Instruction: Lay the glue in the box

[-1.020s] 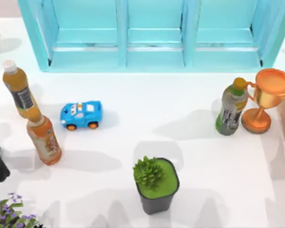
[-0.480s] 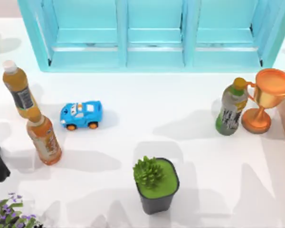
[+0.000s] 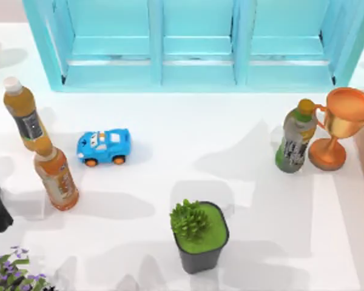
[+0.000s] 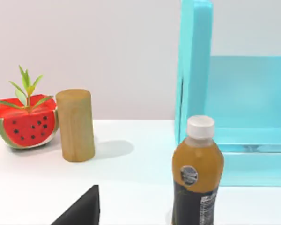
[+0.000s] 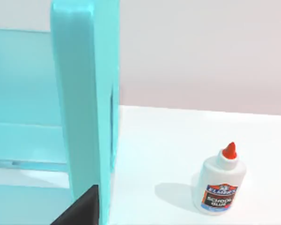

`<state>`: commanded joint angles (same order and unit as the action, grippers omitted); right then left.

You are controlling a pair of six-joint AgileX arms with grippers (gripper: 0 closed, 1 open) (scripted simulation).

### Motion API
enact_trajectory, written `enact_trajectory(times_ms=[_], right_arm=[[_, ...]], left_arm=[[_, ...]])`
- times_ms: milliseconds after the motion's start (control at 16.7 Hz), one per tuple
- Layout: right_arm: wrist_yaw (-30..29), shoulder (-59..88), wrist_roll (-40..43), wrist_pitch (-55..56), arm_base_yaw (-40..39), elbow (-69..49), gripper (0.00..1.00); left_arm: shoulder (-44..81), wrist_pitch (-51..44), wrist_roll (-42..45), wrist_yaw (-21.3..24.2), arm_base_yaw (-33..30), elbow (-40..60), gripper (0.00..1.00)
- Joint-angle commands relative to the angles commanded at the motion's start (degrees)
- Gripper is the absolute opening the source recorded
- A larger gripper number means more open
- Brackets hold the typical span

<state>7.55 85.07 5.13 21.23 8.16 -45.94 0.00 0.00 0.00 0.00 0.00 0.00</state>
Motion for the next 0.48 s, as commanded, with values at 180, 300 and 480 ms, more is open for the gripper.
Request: enact_trajectory(times_ms=[180, 300, 480], right_arm=[[1.04, 13.53, 0.16, 3.09, 1.70, -7.30, 1.00], [1.38, 21.64, 0.23, 4.82, 2.69, -11.35, 1.00], [1.49, 31.00, 0.39, 6.73, 3.79, -15.59, 1.00]], left_arm=[[0.00, 0.00, 0.00, 0.00, 0.00, 0.00, 1.00], [0.00, 0.00, 0.00, 0.00, 0.00, 0.00, 1.00], [0.00, 0.00, 0.00, 0.00, 0.00, 0.00, 1.00]])
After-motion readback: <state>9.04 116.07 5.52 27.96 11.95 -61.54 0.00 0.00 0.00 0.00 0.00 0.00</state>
